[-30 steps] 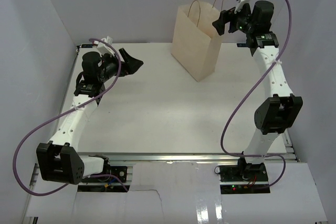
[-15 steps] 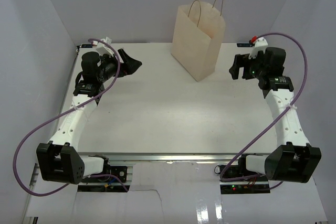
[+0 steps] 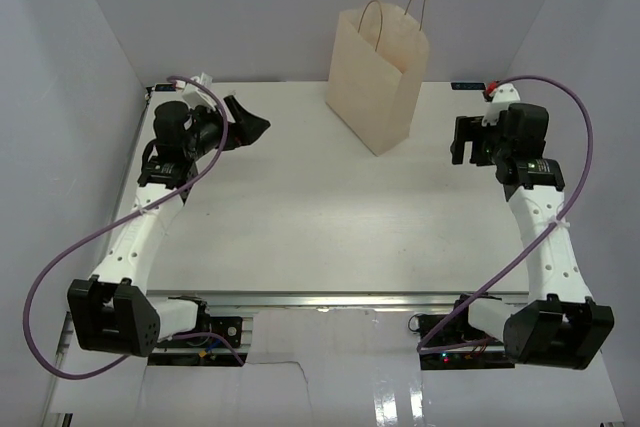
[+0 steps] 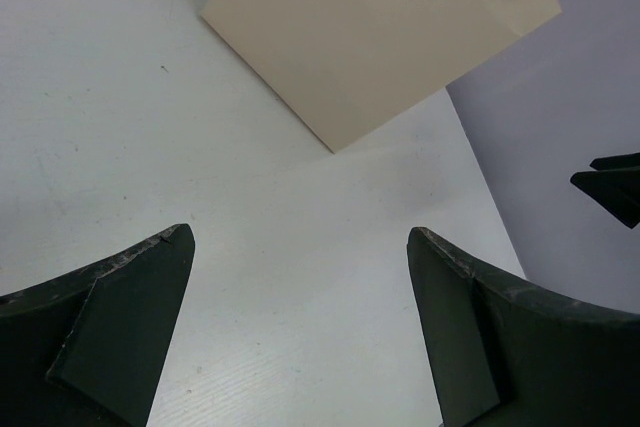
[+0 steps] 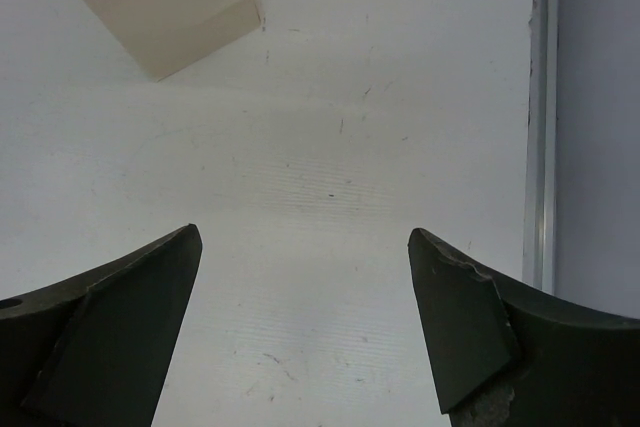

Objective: Place the snacks into the paper bag

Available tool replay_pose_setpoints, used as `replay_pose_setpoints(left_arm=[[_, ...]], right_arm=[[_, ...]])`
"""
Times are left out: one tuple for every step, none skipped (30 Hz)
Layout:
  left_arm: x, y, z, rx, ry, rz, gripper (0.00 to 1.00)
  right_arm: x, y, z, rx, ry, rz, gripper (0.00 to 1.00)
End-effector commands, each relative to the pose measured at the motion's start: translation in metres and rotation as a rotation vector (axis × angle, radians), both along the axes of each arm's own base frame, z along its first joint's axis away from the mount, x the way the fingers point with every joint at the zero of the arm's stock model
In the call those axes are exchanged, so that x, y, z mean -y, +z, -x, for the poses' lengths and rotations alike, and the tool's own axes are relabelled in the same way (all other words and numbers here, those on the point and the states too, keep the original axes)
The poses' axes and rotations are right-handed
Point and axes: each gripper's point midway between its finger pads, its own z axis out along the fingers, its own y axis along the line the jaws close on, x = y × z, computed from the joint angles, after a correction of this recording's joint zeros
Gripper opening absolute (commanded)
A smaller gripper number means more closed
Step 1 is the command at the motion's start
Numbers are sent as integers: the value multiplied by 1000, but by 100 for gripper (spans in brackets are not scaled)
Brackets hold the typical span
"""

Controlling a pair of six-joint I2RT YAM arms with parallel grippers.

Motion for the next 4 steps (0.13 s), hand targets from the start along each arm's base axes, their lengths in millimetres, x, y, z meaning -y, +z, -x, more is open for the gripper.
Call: replay_pose_setpoints(left_arm=[[-4,13,10,37,9,-7,98],[-5,12,12,34,14,-12,98],[-6,13,12,37,17,-14,98],[-7,12,12,32,22,-15,98]], right_arm=[[10,25,-9,84,-27,41,90],[10,25,-10,90,-28,42,90],[10,24,-10,88,-31,40,90],[10,25,-11,95,-33,38,90]])
